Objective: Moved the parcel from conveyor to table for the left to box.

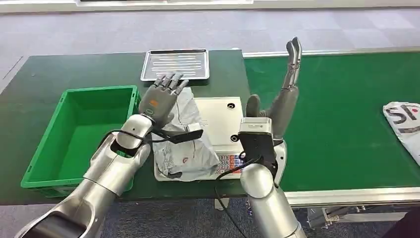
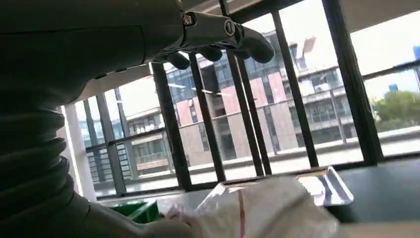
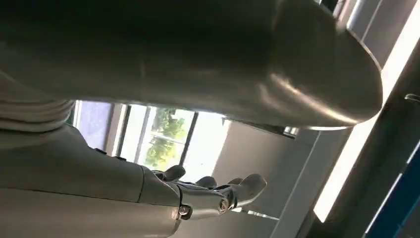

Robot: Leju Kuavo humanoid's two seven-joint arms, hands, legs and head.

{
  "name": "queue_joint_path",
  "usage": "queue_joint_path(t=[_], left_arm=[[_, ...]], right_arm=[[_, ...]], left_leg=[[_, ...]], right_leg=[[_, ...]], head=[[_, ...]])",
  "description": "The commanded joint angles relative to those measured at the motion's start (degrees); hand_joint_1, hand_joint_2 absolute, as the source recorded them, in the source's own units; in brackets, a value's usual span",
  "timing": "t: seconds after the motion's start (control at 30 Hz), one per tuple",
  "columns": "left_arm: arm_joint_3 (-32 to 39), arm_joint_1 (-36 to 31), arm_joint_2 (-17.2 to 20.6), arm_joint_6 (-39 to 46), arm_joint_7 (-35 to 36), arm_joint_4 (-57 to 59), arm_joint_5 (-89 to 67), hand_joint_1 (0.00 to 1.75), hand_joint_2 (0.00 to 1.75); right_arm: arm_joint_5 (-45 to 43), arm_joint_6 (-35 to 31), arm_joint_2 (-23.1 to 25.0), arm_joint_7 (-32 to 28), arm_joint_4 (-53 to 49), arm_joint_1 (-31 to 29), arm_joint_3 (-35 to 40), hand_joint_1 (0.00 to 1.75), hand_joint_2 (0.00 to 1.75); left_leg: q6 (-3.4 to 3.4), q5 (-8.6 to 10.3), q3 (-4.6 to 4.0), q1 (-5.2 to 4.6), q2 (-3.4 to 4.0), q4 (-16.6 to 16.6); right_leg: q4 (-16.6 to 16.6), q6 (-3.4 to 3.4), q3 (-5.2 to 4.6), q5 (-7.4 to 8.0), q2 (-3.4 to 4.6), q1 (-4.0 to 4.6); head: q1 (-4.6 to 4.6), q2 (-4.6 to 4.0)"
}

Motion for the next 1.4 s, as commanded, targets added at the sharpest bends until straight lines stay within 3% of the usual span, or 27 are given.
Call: queue_joint_path(t=[0.03, 0.27, 0.3, 0.37, 0.4, 0.73, 1.0, 1.13, 1.2, 1.27, 1.3, 1.4], left_arm=[[-11.7, -5.6, 2.4, -1.9, -2.7, 20.2, -1.3, 0.0, 1.75], [-15.5, -5.1, 2.1, -6.9, -6.6, 23.1, -1.1, 0.0, 1.75], [-16.0, -5.3, 2.1, -8.1, -7.4, 23.4, -1.2, 0.0, 1.75], [-18.6, -5.3, 1.8, -14.7, -11.6, 24.9, -1.1, 0.0, 1.75], [-19.4, -5.3, 1.7, -15.5, -12.5, 24.9, -1.3, 1.75, 1.75], [-20.0, -6.3, 1.4, -15.3, -14.5, 24.2, -0.4, 1.75, 1.75], [-20.6, -7.5, 1.6, -13.2, -15.0, 23.6, 0.6, 1.75, 1.75], [-19.4, -9.3, 1.8, -7.2, -14.8, 22.2, 4.3, 1.75, 1.75], [-17.7, -12.2, 2.3, -0.2, -11.0, 20.4, 7.0, 1.75, 1.75], [-15.7, -17.5, 4.2, 6.9, -2.1, 16.5, 7.0, 1.75, 1.75], [-13.8, -21.0, 6.4, 11.1, 7.2, 13.2, 4.4, 1.75, 1.75], [-7.5, -25.5, 10.6, 8.0, 10.9, 6.8, 1.1, 1.75, 1.75]], right_arm=[[-0.1, -0.6, -1.0, -0.2, 2.6, 1.0, -1.0, 0.0, 0.0], [-0.4, -1.3, -1.3, -0.3, 2.2, 1.3, -1.2, 0.0, 0.0], [-0.5, -1.3, -1.3, -0.2, 2.2, 1.3, -1.2, 0.0, 0.0], [-1.0, -1.6, -1.1, -0.2, 3.2, 1.2, -1.0, 0.0, 0.0], [-0.8, -1.8, -0.8, -0.4, 3.3, 1.3, -1.1, 0.0, 0.0], [-1.0, -3.2, -1.3, -0.7, 1.8, 2.6, -1.7, 0.0, 0.0], [-1.0, -3.5, -2.1, -0.7, 0.9, 3.1, -1.7, 0.0, 0.0], [-1.2, -3.9, -3.0, -0.5, -0.2, 4.0, -1.9, 0.0, 0.0], [-0.8, -3.9, -3.1, -0.2, -1.4, 5.1, -2.7, 0.0, 0.0], [0.2, -3.9, -3.1, 0.2, -3.3, 7.1, -4.2, 0.0, 0.0], [0.5, -3.9, -2.9, 0.2, -4.1, 8.1, -4.9, 0.0, 0.0], [0.6, -3.9, -2.4, -0.3, -4.2, 9.0, -5.4, 0.0, 0.0]], left_leg=[[0.01, -0.08, 0.21, 0.03, 0.0, -0.1], [0.0, -0.12, 0.22, 0.0, 0.05, -0.1], [0.03, -0.14, 0.54, 0.0, 0.14, -0.3], [0.03, -0.14, 0.51, -0.01, 0.14, -0.3], [0.0, -0.17, 0.46, -0.01, 0.07, -0.2], [0.04, -0.49, 1.61, -0.01, 0.01, -0.4], [-0.04, -0.55, 1.72, 0.02, 0.03, -0.5], [-0.07, -0.63, 1.65, 0.02, -0.06, -0.3], [-0.05, -0.59, 1.61, 0.04, -0.06, -0.4], [-0.07, -0.58, 1.35, 0.11, -0.21, -0.2], [-0.05, -0.56, 1.34, 0.12, -0.24, -0.2], [-0.12, -0.49, 0.79, 0.24, -0.24, 0.1]], right_leg=[[-0.1, -0.04, 0.23, -0.1, -0.1, 0.05], [-0.1, -0.05, 0.27, -0.21, -0.09, 0.03], [-0.3, -0.06, 0.58, -0.21, -0.11, 0.06], [-0.2, -0.06, 0.55, -0.19, -0.05, 0.03], [-0.1, -0.06, 0.49, -0.21, -0.07, 0.02], [-0.2, -0.14, 1.67, -0.63, -0.26, 0.03], [-0.3, -0.17, 1.76, -0.67, -0.22, 0.08], [-0.1, -0.17, 1.7, -0.75, -0.25, 0.07], [-0.2, -0.18, 1.68, -0.71, -0.31, 0.1], [0.0, -0.2, 1.48, -0.74, -0.47, 0.16], [-0.1, -0.19, 1.5, -0.73, -0.54, 0.18], [0.2, -0.21, 0.96, -0.71, -0.42, 0.29]], head=[[0.0, 0.0], [0.0, 0.02], [0.0, 0.0], [0.0, 0.0], [-0.02, 0.0], [-0.02, 0.0], [-0.02, 0.0], [0.0, 0.0], [0.0, 0.0], [0.0, 0.0], [0.0, 0.0], [0.0, 0.02]])
